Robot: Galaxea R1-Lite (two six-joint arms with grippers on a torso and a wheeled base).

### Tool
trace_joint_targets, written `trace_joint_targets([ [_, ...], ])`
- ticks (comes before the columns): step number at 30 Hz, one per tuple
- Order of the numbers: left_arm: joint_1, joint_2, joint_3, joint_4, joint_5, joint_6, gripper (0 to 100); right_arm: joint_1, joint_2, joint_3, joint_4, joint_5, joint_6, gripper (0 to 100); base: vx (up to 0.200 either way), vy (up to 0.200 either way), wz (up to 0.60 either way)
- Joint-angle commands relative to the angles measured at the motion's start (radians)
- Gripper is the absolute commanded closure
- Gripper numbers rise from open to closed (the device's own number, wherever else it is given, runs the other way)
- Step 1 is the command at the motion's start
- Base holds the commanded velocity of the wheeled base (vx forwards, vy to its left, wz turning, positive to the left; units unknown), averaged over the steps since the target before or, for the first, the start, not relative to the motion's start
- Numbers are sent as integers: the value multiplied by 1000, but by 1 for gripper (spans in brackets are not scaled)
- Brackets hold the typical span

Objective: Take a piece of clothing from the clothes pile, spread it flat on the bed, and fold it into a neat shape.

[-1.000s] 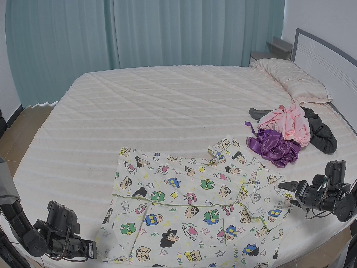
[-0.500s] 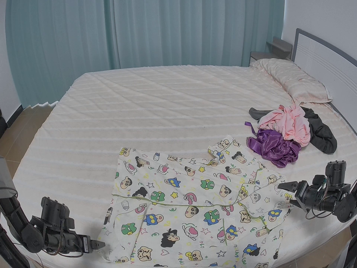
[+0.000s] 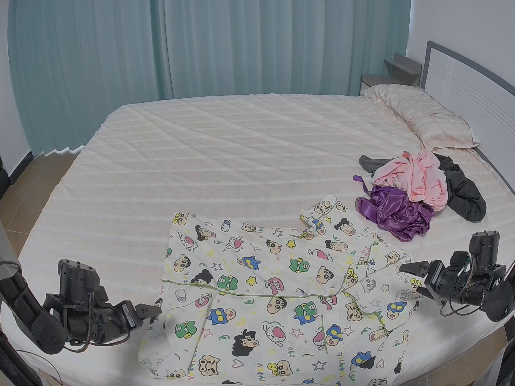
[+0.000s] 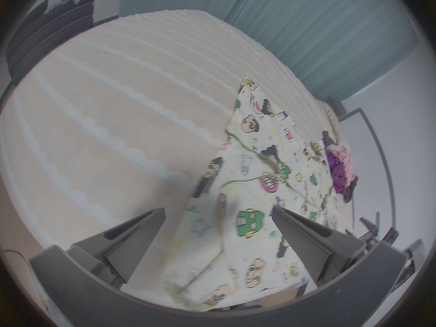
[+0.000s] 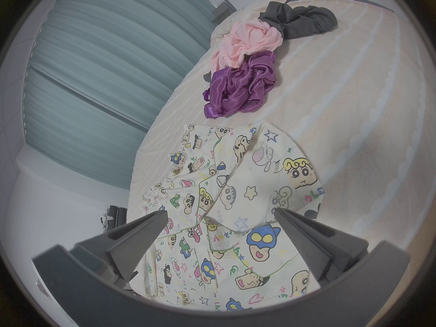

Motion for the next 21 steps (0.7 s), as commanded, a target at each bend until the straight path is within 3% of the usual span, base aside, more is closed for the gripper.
trace_joint_targets([
  [1, -80, 0, -69, -4, -6, -83, 0, 12, -9, 7, 0, 0, -1, 0, 0, 0, 0],
  [10, -150, 83, -101, -6, -1, -194, 0, 14, -2, 7, 0, 2, 1, 0, 0, 0, 0],
  [21, -170, 163, -110, -10, 5, -201, 0, 14, 0, 7, 0, 2, 1, 0, 0, 0, 0],
])
